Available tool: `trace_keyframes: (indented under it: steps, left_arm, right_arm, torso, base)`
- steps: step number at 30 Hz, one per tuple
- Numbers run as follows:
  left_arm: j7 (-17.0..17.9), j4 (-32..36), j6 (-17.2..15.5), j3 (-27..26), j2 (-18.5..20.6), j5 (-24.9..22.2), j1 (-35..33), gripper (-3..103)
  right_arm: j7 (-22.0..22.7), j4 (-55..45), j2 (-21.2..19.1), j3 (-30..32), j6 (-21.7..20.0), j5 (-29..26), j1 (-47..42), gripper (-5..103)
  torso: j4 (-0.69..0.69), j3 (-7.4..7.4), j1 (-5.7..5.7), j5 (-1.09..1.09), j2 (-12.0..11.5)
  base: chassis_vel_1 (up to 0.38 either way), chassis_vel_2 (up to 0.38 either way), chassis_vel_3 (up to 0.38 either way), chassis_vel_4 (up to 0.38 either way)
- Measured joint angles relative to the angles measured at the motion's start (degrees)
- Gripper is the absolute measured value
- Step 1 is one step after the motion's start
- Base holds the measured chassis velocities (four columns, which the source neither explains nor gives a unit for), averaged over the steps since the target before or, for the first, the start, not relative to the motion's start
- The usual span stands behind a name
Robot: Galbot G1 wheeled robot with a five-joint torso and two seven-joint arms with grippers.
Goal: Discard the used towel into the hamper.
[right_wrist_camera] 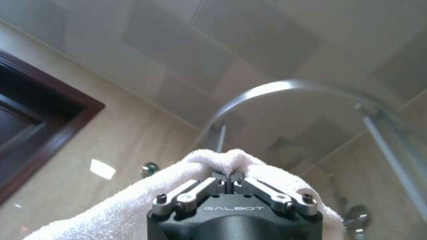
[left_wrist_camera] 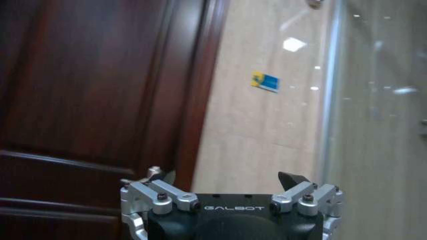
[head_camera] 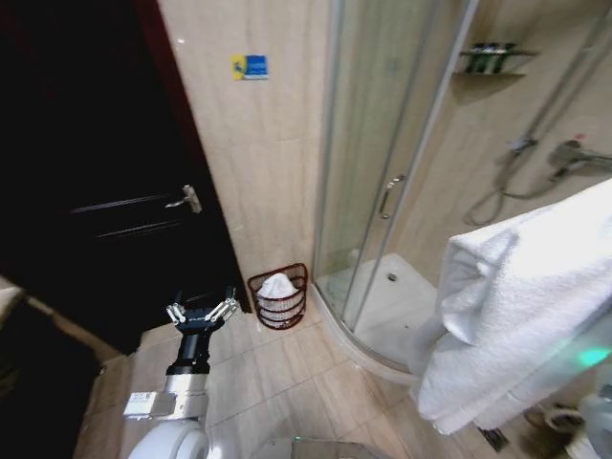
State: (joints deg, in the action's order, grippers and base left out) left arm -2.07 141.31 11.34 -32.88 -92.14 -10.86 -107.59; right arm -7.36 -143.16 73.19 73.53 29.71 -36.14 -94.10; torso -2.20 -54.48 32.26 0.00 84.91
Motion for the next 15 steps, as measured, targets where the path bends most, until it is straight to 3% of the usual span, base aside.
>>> trace_keyframes:
  steps: [15]
  left_arm:
    - [0.0, 0.0, 0.0, 0.0, 0.0, 0.0, 0.0, 100]
  right_arm:
    - [-0.1, -0.1, 0.2, 0.0, 0.1, 0.0, -0.1, 2]
  torso:
    - [0.0, 0.01, -0.01, 0.0, 0.0]
  base:
    - [0.124, 0.123, 0.127, 0.121]
